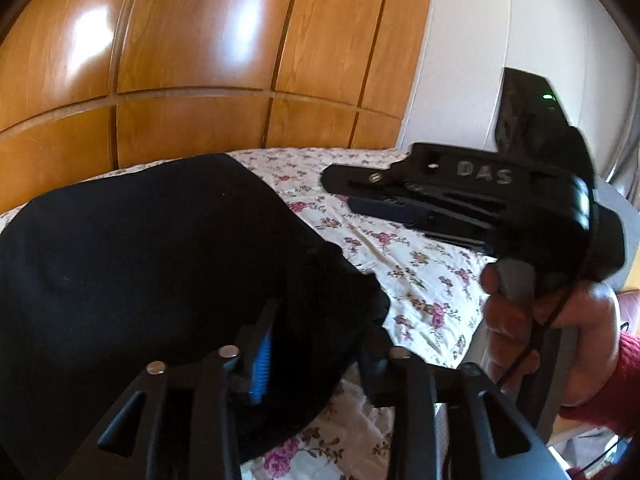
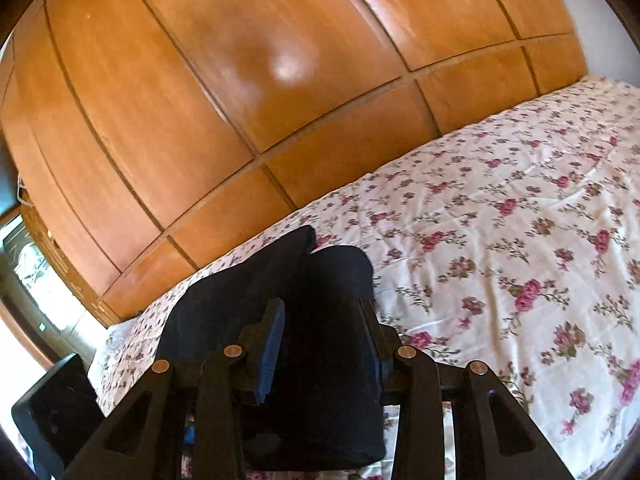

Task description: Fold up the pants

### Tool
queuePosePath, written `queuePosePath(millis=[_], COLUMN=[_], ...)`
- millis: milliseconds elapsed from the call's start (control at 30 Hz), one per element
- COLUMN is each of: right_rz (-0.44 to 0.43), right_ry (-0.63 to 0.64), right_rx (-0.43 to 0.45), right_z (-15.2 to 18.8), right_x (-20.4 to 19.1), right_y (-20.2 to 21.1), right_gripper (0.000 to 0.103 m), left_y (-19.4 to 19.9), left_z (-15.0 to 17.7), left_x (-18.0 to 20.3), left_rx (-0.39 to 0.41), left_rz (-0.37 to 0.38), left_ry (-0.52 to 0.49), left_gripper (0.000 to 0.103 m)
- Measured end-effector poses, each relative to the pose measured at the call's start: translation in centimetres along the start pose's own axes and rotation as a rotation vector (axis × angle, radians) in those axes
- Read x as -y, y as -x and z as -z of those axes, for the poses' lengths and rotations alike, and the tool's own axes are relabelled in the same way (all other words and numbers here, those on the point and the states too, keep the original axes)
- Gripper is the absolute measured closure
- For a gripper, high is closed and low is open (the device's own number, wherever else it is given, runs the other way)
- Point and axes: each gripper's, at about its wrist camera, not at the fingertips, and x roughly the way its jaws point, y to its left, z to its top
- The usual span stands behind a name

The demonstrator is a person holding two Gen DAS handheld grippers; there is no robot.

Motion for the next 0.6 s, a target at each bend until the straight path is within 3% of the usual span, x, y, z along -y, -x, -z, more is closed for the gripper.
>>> queuePosePath(millis=[133,200,367,467,600], right_rz=[-0.046,-0.061,-0.096,-0.077,-0.105], right_ry=[0.005,0.019,0.034,0.061,0.061], right_rx=[-0.028,-0.039,-0.101,-0.13,-0.154], right_z=[0.6,0.8,1.3,1.8,2.3], right_x=[-0.7,-1.1,-1.5,-1.6,-1.1], right_y=[-0.5,-0.8,-2.7,-3.9,-4.8], right_gripper=[0.05,0.049,0.049,0.049,0.049], left_y=[2.6,4.3,8.5,9.2,8.9], left_z=[0.5,0.6,1.3,2.1,4.3], left_x=[-0.2,-1.1,-5.4,-9.4,-11.8], left_rx=[-0.008,0.028,0.146,0.144,0.12], left_rz=[0.064,0.082,-0.099,-0.238,-0.288], left_ry=[0.016,0.037,0.148,0.273,0.309], left_gripper=[0.057,0.057,0.057,0.057,0.057])
